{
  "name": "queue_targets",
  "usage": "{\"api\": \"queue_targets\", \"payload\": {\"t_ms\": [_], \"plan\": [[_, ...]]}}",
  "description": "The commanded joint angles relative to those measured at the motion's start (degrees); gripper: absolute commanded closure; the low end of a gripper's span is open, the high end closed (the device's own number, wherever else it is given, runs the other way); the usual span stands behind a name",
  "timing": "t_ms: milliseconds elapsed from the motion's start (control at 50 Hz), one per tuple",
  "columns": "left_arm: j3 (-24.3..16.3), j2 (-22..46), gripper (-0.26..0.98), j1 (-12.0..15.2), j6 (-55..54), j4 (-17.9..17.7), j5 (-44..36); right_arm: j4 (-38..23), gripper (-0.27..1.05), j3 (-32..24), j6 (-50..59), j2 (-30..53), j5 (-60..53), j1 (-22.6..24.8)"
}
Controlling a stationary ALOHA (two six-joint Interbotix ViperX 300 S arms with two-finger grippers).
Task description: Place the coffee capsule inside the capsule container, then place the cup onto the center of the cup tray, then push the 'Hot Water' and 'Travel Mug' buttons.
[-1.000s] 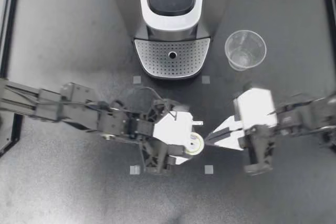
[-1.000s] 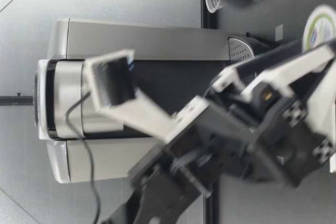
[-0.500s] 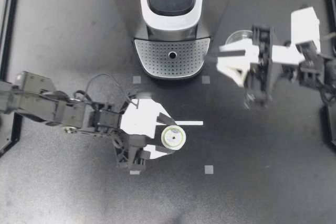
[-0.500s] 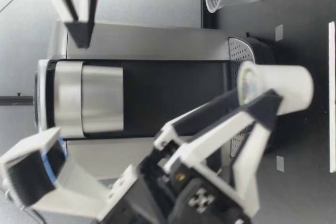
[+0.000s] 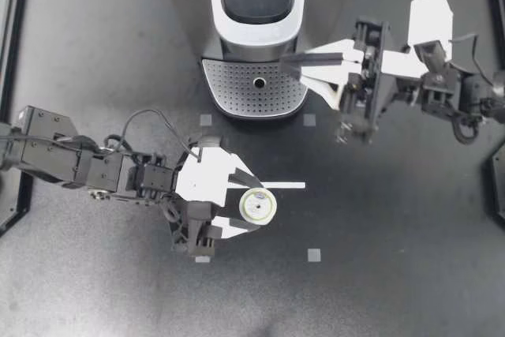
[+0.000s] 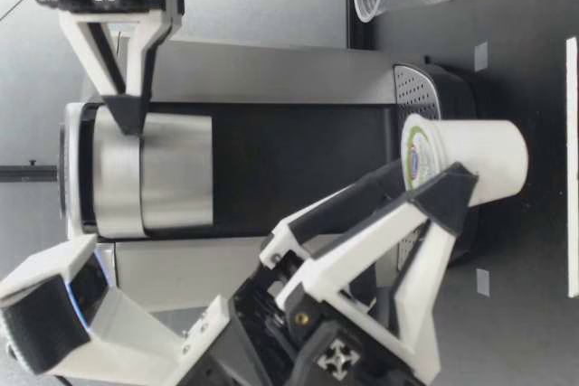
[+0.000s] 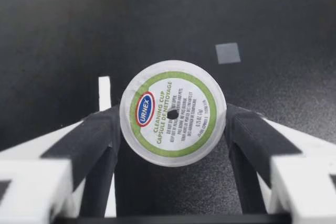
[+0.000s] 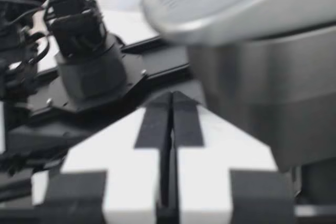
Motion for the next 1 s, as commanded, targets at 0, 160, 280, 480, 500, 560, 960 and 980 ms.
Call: {"api": "queue_targets", "payload": {"t_ms": [0,160,280,480,500,560,960,980], "plan": [[-0.5,-1.6,0.30,0.2,0.1,-0.1,-0.5,-0.1,0.67,-1.8,0.0,-0.3,-1.1,-1.3],[-0.5,-1.6,0.30,0.2,0.2,0.0,-0.5,-0.1,0.67,-2.6,0.0,-0.3,-3.0,-1.8],[-0.5,-1.6,0.30,0.2,0.2,-0.1,-0.5,-0.1,0.67,-3.3,0.0,-0.7,-4.7,-1.8],[-0.6,-1.5,0.30,0.2,0.2,-0.1,-0.5,-0.1,0.67,-4.5,-0.2,-2.3,-8.6,-2.4],[-0.5,-1.5,0.30,0.3,0.2,-0.1,-0.5,-0.1,0.67,-4.7,-0.2,-2.4,-8.9,-2.5],[-0.7,-1.5,0.30,0.2,0.3,0.0,-0.5,-0.1,0.67,-5.1,-0.1,-2.6,-9.6,-3.5],[-0.9,-1.6,0.30,0.2,0.3,-0.1,-0.5,-0.1,0.67,-8.9,0.0,-1.8,-10.1,-7.8],[-0.9,-1.7,0.30,0.2,0.3,-0.1,-0.5,-0.1,0.67,-9.1,0.0,-1.8,-10.0,-8.1]]}}
